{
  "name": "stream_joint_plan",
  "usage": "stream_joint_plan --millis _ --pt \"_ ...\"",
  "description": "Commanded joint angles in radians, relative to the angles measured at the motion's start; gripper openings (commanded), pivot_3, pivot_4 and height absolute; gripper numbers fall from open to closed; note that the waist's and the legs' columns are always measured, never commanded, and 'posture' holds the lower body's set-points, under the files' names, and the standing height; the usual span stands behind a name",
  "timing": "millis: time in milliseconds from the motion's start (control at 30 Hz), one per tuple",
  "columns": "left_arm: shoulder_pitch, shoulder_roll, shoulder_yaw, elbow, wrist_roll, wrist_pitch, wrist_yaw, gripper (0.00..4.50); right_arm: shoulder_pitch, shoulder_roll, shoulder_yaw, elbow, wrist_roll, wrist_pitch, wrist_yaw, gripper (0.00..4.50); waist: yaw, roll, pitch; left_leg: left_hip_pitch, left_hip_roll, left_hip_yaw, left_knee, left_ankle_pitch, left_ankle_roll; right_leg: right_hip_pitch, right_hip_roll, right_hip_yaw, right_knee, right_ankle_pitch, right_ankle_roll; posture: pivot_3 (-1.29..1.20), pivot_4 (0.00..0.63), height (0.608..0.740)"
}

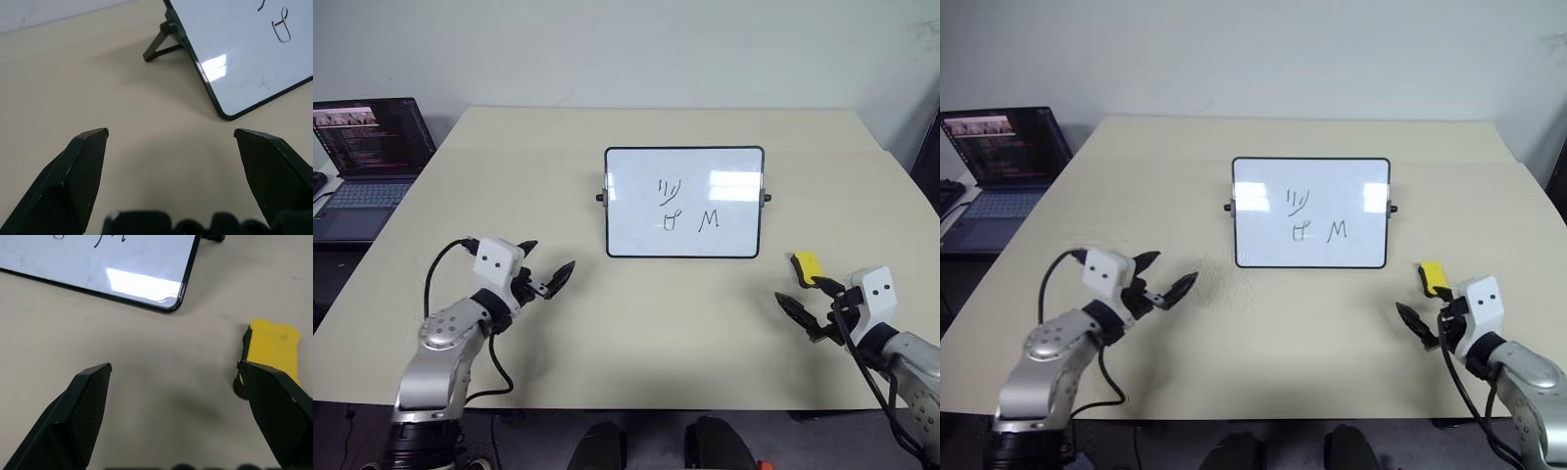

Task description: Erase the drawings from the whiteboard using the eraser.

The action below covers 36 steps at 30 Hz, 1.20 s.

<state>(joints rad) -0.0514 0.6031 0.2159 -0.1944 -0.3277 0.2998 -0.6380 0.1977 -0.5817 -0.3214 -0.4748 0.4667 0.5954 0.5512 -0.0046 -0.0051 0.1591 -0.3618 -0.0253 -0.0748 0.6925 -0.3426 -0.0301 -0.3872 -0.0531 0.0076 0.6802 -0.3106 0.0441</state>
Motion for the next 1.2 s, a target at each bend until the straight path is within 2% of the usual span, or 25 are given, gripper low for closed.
stream_joint_plan --millis 33,167,300,467,700,800,900,1067,1200 --pt "0.036 0.044 0.046 -0.057 -0.044 0.024 -0.055 4.49 0.049 -0.007 -0.04 -0.055 0.037 -0.018 0.036 4.5 0.0 0.0 0.0 0.0 0.0 0.0 0.0 0.0 0.0 0.0 0.0 0.0 0.0 0.0 0.0 0.0 0.15 0.74" --pt "0.067 0.074 0.076 -0.043 -0.078 0.046 -0.096 4.49 0.131 0.015 -0.036 -0.122 0.044 -0.023 0.025 4.5 0.002 0.0 0.0 0.0 0.0 0.0 0.0 -0.002 0.003 0.001 -0.001 0.0 -0.001 0.0 0.0 0.0 0.15 0.74" --pt "0.041 0.075 0.029 -0.092 -0.082 0.075 -0.1 4.49 0.207 0.031 0.005 -0.135 0.018 -0.062 0.046 4.5 0.004 0.0 0.0 0.0 0.0 -0.001 0.0 -0.002 0.003 0.001 0.0 -0.001 0.0 0.0 0.0 0.0 0.15 0.74" --pt "-0.052 0.086 -0.037 -0.086 -0.089 0.103 -0.155 4.49 0.2 0.039 0.024 -0.154 -0.003 -0.08 0.017 4.5 0.002 -0.001 0.0 0.001 0.0 0.0 0.001 -0.002 0.004 0.002 0.0 -0.001 0.0 0.0 0.0 0.0 0.15 0.74" --pt "-0.214 0.092 -0.163 -0.05 -0.105 0.106 -0.302 4.49 0.16 0.064 -0.047 -0.213 0.054 -0.053 -0.046 4.5 0.001 -0.001 0.0 0.001 0.0 0.0 0.001 -0.001 0.001 0.001 0.0 -0.001 0.0 0.0 0.0 0.0 0.15 0.74" --pt "-0.244 0.129 -0.207 -0.056 -0.106 0.104 -0.391 4.49 0.093 0.066 -0.101 -0.206 0.105 -0.01 -0.101 4.5 -0.008 -0.001 0.0 0.001 0.0 0.0 0.001 -0.001 0.001 0.001 0.0 0.0 0.0 0.0 0.0 0.0 0.15 0.74" --pt "-0.3 0.127 -0.224 -0.035 -0.109 0.103 -0.417 4.49 0.019 0.055 -0.114 -0.17 0.092 0.025 -0.156 4.5 -0.011 -0.001 0.0 0.001 -0.001 0.0 0.001 -0.001 0.002 0.001 0.0 0.0 0.0 0.0 0.0 0.0 0.15 0.74" --pt "-0.454 0.077 -0.196 0.049 -0.132 0.143 -0.375 4.49 -0.192 0.003 -0.039 -0.001 0.031 0.185 -0.252 4.5 -0.013 -0.004 0.001 0.001 -0.002 0.0 0.002 0.0 0.004 0.002 0.0 0.0 0.001 0.001 0.001 0.0 0.15 0.74" --pt "-0.493 0.1 -0.236 0.065 -0.087 0.109 -0.416 4.49 -0.345 -0.015 -0.014 0.171 -0.019 0.221 -0.287 4.5 -0.022 -0.004 0.002 0.0 -0.002 0.001 0.002 0.0 0.003 0.0 0.0 0.001 0.0 0.001 0.001 0.0 0.15 0.74"
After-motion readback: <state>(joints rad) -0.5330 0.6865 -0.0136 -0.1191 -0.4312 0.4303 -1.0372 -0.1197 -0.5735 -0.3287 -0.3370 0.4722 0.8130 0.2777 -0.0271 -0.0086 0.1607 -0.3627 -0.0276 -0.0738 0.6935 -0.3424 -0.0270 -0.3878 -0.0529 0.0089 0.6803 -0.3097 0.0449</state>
